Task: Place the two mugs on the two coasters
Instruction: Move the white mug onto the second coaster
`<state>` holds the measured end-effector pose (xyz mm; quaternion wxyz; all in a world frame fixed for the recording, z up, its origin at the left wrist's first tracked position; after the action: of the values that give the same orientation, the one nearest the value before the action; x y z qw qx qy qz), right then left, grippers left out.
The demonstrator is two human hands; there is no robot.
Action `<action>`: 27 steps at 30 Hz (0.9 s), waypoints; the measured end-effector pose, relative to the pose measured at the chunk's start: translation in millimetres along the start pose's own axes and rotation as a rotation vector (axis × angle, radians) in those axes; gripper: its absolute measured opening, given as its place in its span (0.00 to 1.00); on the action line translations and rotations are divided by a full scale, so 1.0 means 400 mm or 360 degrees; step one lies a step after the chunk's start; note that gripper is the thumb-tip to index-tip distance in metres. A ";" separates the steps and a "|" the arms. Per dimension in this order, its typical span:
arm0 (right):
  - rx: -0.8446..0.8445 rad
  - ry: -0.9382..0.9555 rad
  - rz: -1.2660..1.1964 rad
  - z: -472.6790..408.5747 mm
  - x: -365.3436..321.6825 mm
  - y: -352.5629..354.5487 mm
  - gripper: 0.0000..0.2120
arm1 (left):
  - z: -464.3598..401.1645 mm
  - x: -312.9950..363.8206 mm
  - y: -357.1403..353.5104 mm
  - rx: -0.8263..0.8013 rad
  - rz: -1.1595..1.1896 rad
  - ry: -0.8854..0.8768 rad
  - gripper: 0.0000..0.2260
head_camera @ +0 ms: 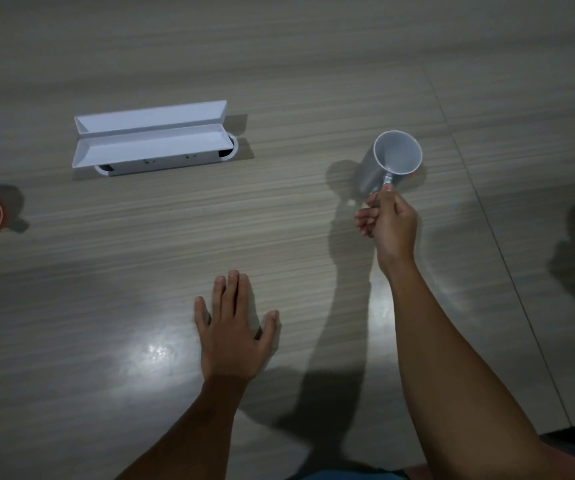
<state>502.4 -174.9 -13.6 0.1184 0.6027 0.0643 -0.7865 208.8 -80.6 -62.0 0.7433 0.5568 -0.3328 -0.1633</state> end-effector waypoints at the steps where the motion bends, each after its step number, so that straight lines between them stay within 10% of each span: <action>1: 0.0001 0.0005 0.0006 -0.009 -0.006 0.001 0.21 | 0.000 0.002 0.001 -0.0004 -0.0015 0.0006 0.37; 27: 0.0274 -0.0020 -0.0076 -0.203 -0.022 0.097 0.21 | -0.249 0.239 -0.032 -0.0071 0.0081 0.0005 0.40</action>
<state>590.7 -191.4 -25.0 0.0478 0.6040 0.0100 -0.7955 347.0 -71.7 -59.9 0.7599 0.5317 -0.3421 -0.1509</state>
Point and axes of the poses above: each hand's wrist, its own z-axis away from the middle knuckle, its own y-axis out of the back of the hand, x = y × z, the point moved 4 cm from there along -z, towards the middle knuckle, and after that the axes turned 2 degrees about y, right-handed, at the moved point
